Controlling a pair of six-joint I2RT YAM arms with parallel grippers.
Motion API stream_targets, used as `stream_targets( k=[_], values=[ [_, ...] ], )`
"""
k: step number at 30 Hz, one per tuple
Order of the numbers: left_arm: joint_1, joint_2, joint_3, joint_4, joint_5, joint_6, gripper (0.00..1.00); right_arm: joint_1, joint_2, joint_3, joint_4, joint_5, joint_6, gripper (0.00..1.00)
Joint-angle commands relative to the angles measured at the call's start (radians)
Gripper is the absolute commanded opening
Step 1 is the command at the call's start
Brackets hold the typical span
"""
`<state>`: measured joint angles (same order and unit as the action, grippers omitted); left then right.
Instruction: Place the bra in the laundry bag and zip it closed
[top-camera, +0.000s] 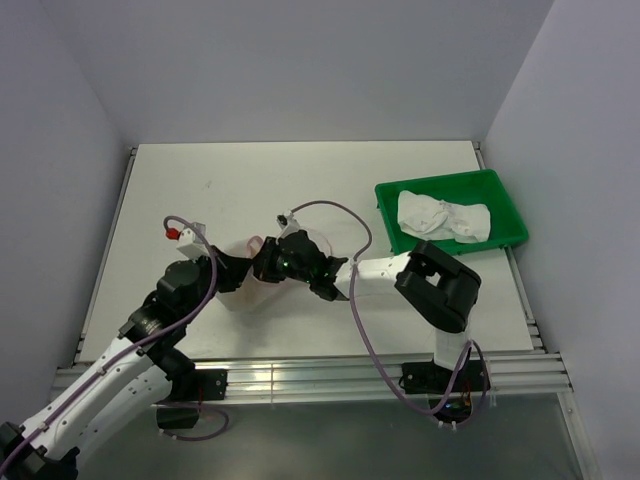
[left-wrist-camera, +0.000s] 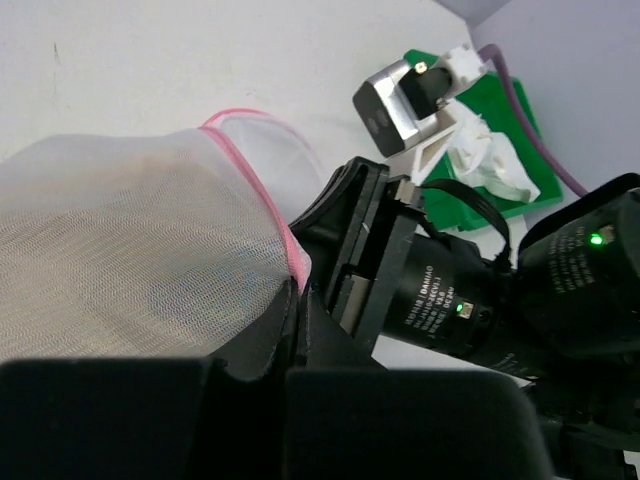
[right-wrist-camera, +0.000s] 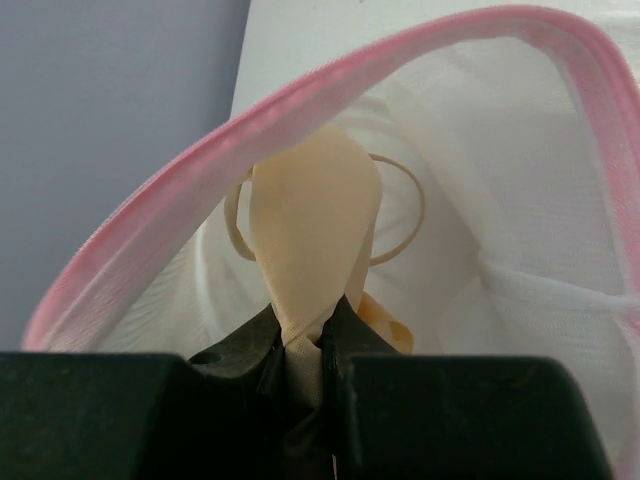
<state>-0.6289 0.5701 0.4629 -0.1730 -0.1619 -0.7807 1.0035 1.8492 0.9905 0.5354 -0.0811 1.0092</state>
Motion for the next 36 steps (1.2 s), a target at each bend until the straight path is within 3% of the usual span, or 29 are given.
stream_targets(
  k=[1,6,7,10,13,21,24,27,28,30,36],
  values=[
    [0.001,-0.061,-0.018,0.078,0.015,0.029,0.00,0.030,0.005,0.060,-0.035,0.075,-0.033,0.00],
    [0.001,-0.118,-0.081,0.052,-0.064,0.034,0.00,0.061,-0.063,0.027,-0.120,0.135,-0.101,0.04],
    [0.001,-0.115,-0.082,0.043,-0.065,0.029,0.00,0.060,-0.079,0.025,-0.139,0.133,-0.128,0.24],
    [0.001,-0.113,-0.089,0.012,-0.080,0.020,0.00,0.056,-0.133,0.072,-0.296,0.145,-0.237,0.70],
    [0.001,-0.134,-0.092,-0.022,-0.108,0.008,0.00,0.050,-0.171,0.141,-0.469,0.167,-0.349,0.82],
    [0.003,-0.190,-0.113,-0.048,-0.119,-0.005,0.00,-0.084,-0.381,0.021,-0.558,0.139,-0.440,0.76],
    [0.003,-0.197,-0.125,-0.042,-0.108,-0.005,0.00,-0.172,-0.397,-0.006,-0.619,0.220,-0.477,0.65],
    [0.001,-0.196,-0.128,-0.034,-0.102,-0.005,0.00,-0.227,-0.354,-0.003,-0.688,0.294,-0.511,0.44],
    [0.003,-0.196,-0.130,-0.031,-0.100,-0.005,0.00,-0.233,-0.335,0.005,-0.707,0.376,-0.530,0.43],
    [0.003,-0.199,-0.133,-0.028,-0.093,-0.005,0.00,-0.255,-0.280,0.028,-0.745,0.388,-0.549,0.43],
    [0.001,-0.208,-0.141,-0.023,-0.084,-0.006,0.00,-0.259,-0.171,0.053,-0.756,0.373,-0.563,0.61]
  ],
)
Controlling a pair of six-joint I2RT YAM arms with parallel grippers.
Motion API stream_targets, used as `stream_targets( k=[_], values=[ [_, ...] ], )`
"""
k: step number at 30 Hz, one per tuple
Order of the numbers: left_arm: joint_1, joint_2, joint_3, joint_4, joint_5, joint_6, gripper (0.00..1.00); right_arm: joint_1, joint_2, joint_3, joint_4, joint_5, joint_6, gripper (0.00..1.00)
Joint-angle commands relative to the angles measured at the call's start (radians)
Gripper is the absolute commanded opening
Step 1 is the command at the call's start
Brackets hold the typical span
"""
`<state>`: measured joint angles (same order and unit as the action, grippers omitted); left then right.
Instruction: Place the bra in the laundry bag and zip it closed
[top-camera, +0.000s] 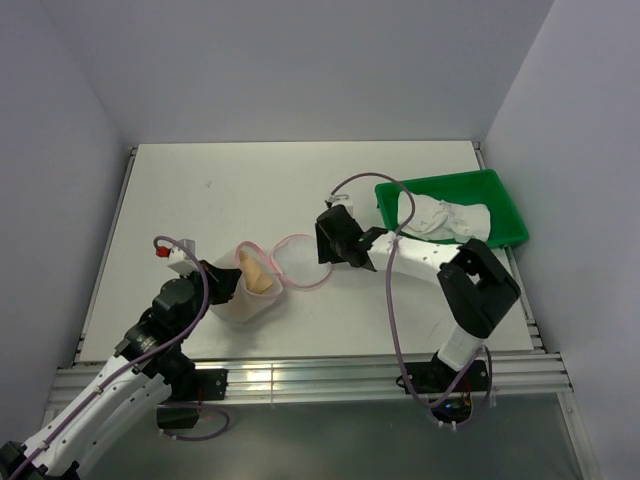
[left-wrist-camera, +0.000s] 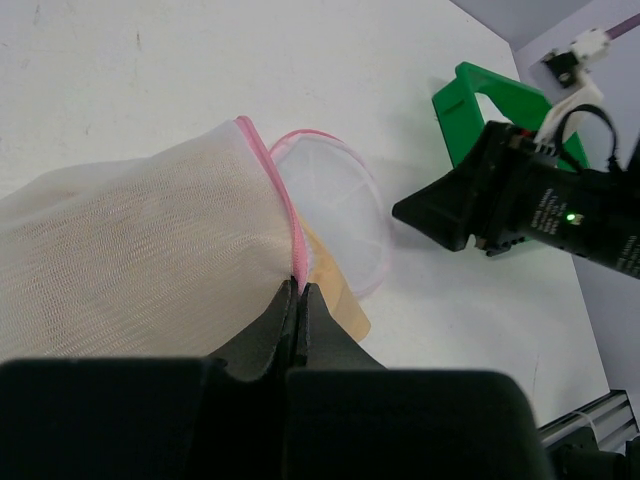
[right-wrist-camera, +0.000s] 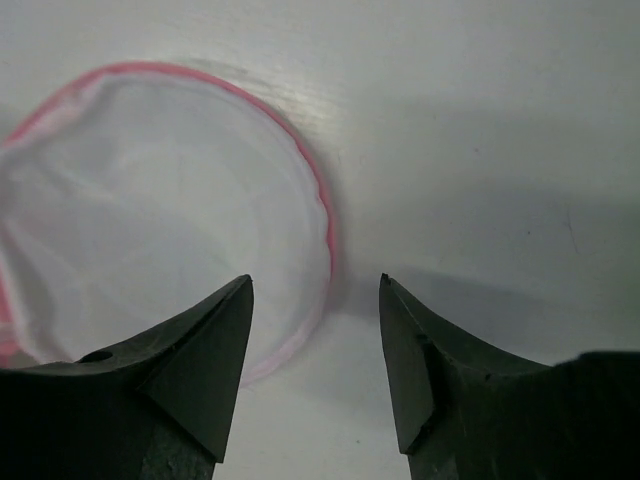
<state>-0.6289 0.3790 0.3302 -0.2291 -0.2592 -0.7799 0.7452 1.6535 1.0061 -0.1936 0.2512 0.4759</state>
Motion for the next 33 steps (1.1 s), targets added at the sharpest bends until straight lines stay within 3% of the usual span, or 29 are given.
stream_targets(
  k=[1,6,12,14,15,18,22,27,29,33],
  values=[
    [0.003,-0.018,-0.008,0.033,0.015,-0.009,0.00,-0.003,0.038,0.038,-0.027,0.037,-0.030,0.62],
    [0.003,-0.032,-0.016,0.033,0.020,-0.010,0.00,-0.001,0.110,0.026,0.012,-0.012,-0.022,0.60],
    [0.003,-0.028,-0.022,0.043,0.028,-0.012,0.00,-0.003,0.101,-0.012,0.103,-0.061,0.018,0.46],
    [0.001,-0.026,-0.022,0.048,0.035,-0.010,0.00,-0.001,0.097,-0.018,0.118,-0.061,0.029,0.31],
    [0.001,-0.026,-0.022,0.048,0.037,-0.012,0.00,-0.001,0.097,-0.020,0.132,-0.059,0.033,0.19],
    [0.003,-0.031,-0.023,0.045,0.037,-0.013,0.00,-0.003,0.095,-0.024,0.160,-0.035,0.035,0.00],
    [0.003,-0.037,-0.020,0.040,0.031,-0.009,0.00,-0.004,-0.006,-0.038,0.168,0.042,0.018,0.00],
    [0.003,-0.005,0.019,0.077,0.043,-0.013,0.00,0.034,-0.349,-0.015,0.064,0.152,-0.055,0.00],
    [0.003,0.029,0.064,0.102,0.067,-0.013,0.00,0.066,-0.475,0.067,0.001,0.171,-0.078,0.00],
    [0.001,0.083,0.170,0.114,0.106,0.014,0.00,0.186,-0.578,0.250,-0.154,0.250,-0.121,0.00]
  ],
)
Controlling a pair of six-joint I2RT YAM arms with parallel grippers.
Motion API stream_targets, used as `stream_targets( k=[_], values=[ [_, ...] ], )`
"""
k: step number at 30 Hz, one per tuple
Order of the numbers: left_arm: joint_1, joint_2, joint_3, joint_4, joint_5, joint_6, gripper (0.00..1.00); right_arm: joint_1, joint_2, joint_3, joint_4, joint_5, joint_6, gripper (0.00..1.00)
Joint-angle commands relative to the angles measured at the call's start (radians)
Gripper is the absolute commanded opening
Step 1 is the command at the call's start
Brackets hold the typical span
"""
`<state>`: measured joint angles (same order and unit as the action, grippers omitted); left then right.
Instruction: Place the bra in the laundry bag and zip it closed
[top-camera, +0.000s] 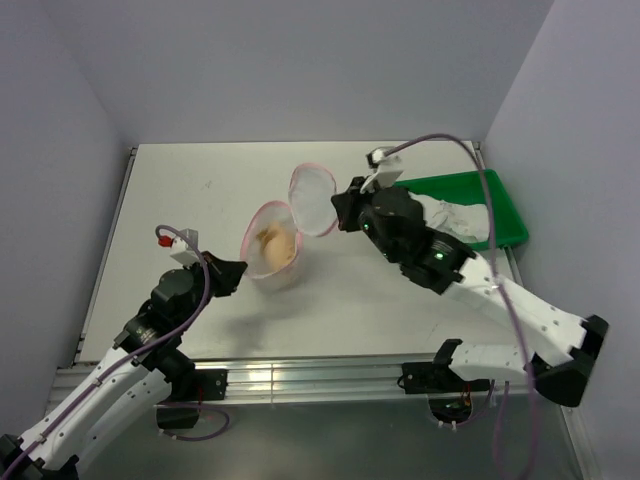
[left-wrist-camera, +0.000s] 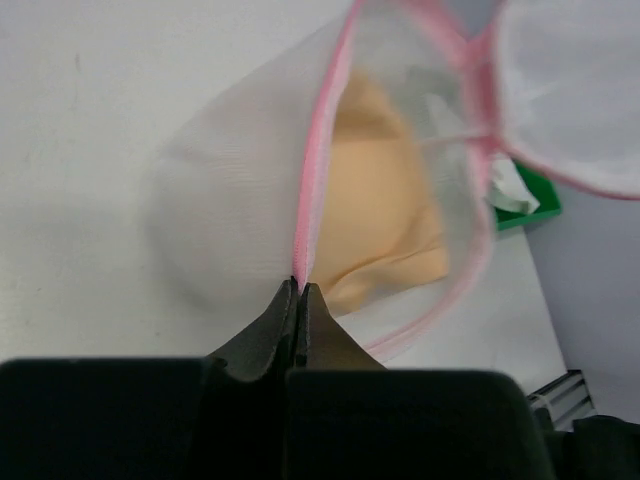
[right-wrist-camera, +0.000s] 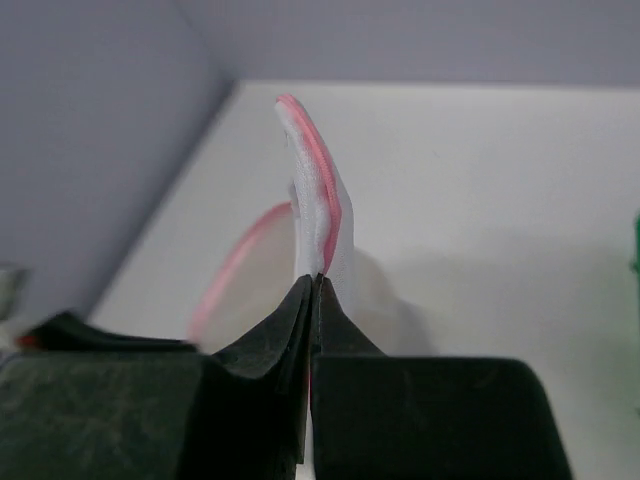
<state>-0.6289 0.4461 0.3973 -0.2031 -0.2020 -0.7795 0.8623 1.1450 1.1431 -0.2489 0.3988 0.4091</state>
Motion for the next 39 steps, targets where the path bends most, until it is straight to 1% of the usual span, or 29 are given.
stream_targets(
  k=[1,3,4,5,6,7,8,9,10,11,13,16,18,23,26,29,31,34,39],
  values=[
    [0.003,0.020,0.113,0.088,0.050,0.020,0.00,0.092,-0.076,0.145,-0.108,0.086,-0.050,0.00],
    [0.003,0.026,0.103,0.083,-0.012,0.043,0.00,0.092,-0.067,0.132,-0.099,0.040,-0.046,0.00],
    [0.003,0.048,0.109,0.082,-0.051,0.036,0.00,0.087,-0.023,0.130,-0.108,0.061,-0.047,0.00],
    [0.005,0.058,0.132,0.058,-0.040,0.036,0.00,0.087,0.007,0.145,-0.165,0.083,-0.043,0.00],
    [0.003,0.069,0.162,0.065,0.007,0.045,0.00,0.089,0.025,0.162,-0.188,0.092,-0.036,0.00],
    [0.003,0.075,0.216,0.077,0.050,0.051,0.00,0.092,0.019,0.168,-0.181,0.062,-0.036,0.00],
    [0.003,0.077,0.239,0.074,0.059,0.057,0.00,0.105,0.000,0.158,-0.150,0.037,-0.039,0.00],
    [0.003,0.078,0.265,0.056,0.029,0.069,0.00,0.107,-0.017,0.150,-0.107,0.014,-0.032,0.00],
    [0.003,0.086,0.294,0.032,-0.008,0.097,0.00,0.107,-0.039,0.141,-0.101,-0.007,-0.027,0.00],
    [0.003,0.092,0.296,-0.004,-0.107,0.105,0.00,0.109,-0.042,0.135,-0.099,-0.008,-0.021,0.00],
    [0.003,0.121,0.279,-0.030,-0.164,0.083,0.00,0.106,-0.022,0.088,-0.092,-0.020,-0.020,0.00],
    [0.003,0.144,0.242,0.016,-0.146,0.057,0.00,0.107,0.039,0.041,-0.081,-0.037,0.003,0.00],
    [0.003,0.155,0.247,0.014,-0.177,0.057,0.00,0.107,0.058,0.021,-0.038,-0.064,0.011,0.00],
    [0.005,0.172,0.285,-0.036,-0.255,0.086,0.00,0.106,0.107,0.021,0.000,-0.072,0.011,0.00],
    [0.005,0.152,0.255,-0.053,-0.280,0.075,0.00,0.095,0.125,0.003,0.034,-0.066,0.029,0.00],
    [0.005,0.122,0.198,-0.071,-0.312,0.052,0.00,0.069,0.154,-0.063,0.088,-0.109,0.063,0.00],
    [0.005,0.112,0.158,-0.073,-0.310,0.028,0.00,0.061,0.174,-0.115,0.117,-0.095,0.083,0.00],
    [0.005,0.124,0.111,-0.053,-0.290,0.003,0.05,0.047,0.199,-0.164,0.152,-0.095,0.105,0.00],
    [0.005,0.154,0.118,-0.064,-0.306,0.005,0.09,-0.003,0.246,-0.243,0.204,-0.123,0.134,0.00]
  ],
)
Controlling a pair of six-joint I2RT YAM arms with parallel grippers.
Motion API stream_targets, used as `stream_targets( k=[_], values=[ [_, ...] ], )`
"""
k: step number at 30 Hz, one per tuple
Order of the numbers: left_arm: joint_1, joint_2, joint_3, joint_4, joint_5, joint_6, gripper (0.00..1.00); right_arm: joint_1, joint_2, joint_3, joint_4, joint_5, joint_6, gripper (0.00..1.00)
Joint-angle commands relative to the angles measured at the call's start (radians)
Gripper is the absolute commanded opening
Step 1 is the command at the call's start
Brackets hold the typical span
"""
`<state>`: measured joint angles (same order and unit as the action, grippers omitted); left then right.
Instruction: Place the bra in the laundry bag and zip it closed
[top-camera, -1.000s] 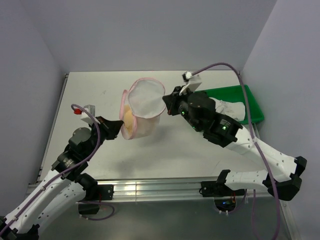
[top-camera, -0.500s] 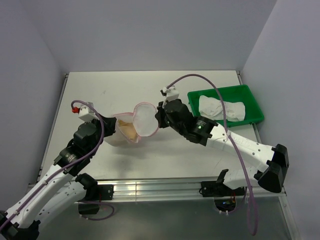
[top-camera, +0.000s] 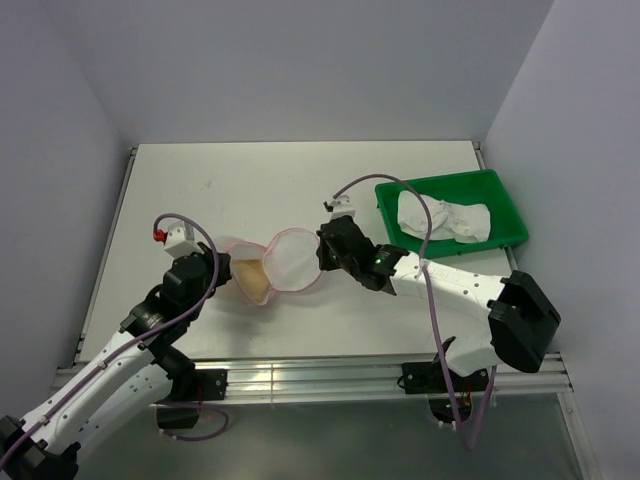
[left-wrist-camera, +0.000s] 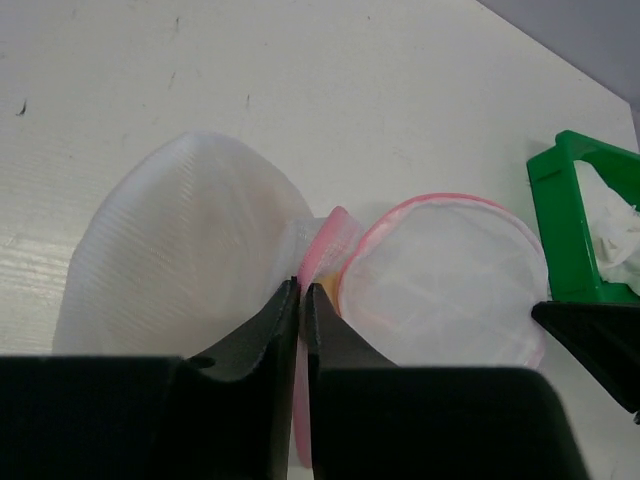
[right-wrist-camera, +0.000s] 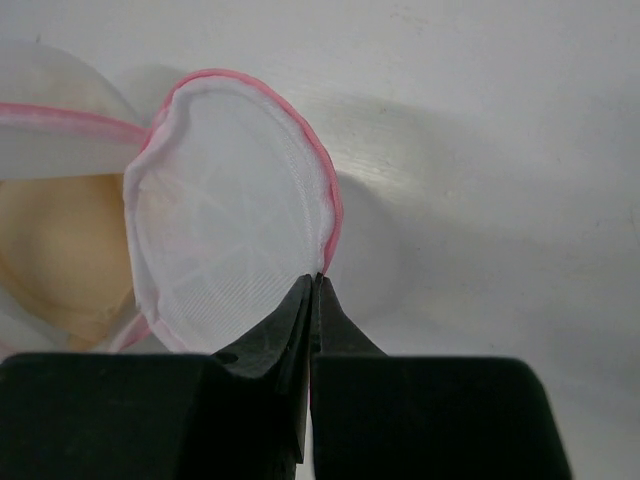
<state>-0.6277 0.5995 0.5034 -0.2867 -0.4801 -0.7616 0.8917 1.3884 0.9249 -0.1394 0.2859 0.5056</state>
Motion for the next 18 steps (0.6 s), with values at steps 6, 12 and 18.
stream_targets(
  k=[6,12,18],
  values=[
    [0.002,-0.032,0.030,0.008,-0.014,-0.013,0.40,-0.073,-0.011,-0.067,0.127,-0.027,0.056,0.00],
    [0.002,-0.066,0.058,-0.012,0.044,0.007,0.56,-0.076,0.006,-0.061,0.124,-0.079,0.062,0.14],
    [0.003,-0.078,0.110,-0.008,0.176,0.047,0.62,-0.096,-0.034,-0.075,0.092,-0.079,0.065,0.51]
  ],
)
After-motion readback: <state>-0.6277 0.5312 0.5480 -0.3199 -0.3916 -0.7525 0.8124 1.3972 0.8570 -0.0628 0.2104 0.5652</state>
